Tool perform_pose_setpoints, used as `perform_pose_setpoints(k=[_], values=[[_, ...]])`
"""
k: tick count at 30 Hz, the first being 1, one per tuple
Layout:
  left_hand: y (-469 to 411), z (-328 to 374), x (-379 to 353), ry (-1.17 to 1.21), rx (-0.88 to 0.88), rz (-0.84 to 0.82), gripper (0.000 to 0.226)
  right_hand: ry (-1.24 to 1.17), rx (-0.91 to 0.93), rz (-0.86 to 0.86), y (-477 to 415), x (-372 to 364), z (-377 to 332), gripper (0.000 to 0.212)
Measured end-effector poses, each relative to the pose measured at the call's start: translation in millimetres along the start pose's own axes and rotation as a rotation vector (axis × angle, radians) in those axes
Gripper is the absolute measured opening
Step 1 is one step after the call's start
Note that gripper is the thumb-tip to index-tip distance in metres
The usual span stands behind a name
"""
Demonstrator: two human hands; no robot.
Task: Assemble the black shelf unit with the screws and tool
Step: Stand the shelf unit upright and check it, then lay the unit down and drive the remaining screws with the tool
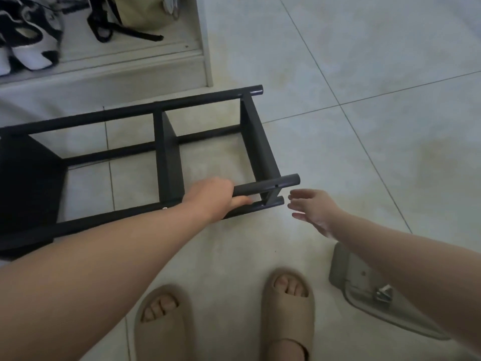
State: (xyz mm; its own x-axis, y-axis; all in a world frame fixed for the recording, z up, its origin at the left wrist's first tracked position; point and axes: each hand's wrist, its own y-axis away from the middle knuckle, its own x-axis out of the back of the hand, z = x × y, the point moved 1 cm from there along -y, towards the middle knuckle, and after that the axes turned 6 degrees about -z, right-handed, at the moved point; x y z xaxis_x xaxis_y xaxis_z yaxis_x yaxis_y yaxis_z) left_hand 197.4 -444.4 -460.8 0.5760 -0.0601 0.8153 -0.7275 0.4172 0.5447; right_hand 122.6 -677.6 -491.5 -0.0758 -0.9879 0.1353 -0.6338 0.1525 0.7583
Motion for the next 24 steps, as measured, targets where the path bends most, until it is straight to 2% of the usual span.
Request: perform_pose_setpoints(k=[6,10,13,15,20,24], values=[[-1.5,2.6,-14.8,0.180,0.075,-0.121,0.039,0.298,0.076,0.014,29.7,8.6,1.7,0.030],[4.2,12.2,-11.6,0.173,0.078,-0.058,0.032,0.577,0.152,0.050,57.6,30.1,9.2,0.031],[8.3,40.2,-2.0,-0.017,-0.083,0.219,0.039,0.670,0.148,0.094,80.0,54.2,24.4,0.033],[12.7,69.4,1.0,-0.092,-0.259,0.308,0.039,0.693,0.129,0.133,94.8,73.7,41.3,0.032],[22.8,142.6,-27.5,-0.236,-0.563,0.146,0.045,0.707,0.098,0.294,114.5,124.6,89.4,0.027],[28.1,187.0,-62.8,-0.389,-0.732,0.034,0.045,0.762,-0.009,0.304,108.9,151.2,134.6,0.022]])
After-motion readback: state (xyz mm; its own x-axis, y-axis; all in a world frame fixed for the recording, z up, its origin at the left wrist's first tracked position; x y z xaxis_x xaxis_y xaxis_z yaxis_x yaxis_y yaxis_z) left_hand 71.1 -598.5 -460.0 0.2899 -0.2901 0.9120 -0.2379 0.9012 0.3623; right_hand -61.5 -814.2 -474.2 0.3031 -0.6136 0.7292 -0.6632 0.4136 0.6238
